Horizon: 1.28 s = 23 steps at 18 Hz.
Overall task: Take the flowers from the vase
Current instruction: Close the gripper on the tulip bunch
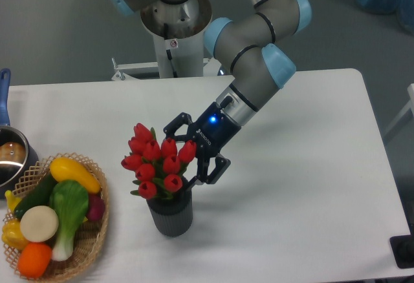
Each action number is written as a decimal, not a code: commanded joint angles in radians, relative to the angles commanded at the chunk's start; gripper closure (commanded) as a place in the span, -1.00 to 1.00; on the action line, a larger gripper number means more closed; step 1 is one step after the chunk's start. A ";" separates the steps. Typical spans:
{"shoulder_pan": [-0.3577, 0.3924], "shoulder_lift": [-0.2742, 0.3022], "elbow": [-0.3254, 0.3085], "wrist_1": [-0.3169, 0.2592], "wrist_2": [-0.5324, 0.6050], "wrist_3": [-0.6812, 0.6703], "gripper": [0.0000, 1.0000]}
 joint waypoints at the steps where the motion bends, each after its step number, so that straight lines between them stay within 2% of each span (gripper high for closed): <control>1: 0.000 -0.002 0.000 0.000 -0.006 0.000 -1.00; 8: -0.008 -0.032 0.020 0.000 -0.026 0.005 -1.00; 17: -0.015 -0.035 0.031 0.000 -0.054 0.003 -0.99; 23: -0.017 -0.037 0.031 0.000 -0.054 0.005 -0.82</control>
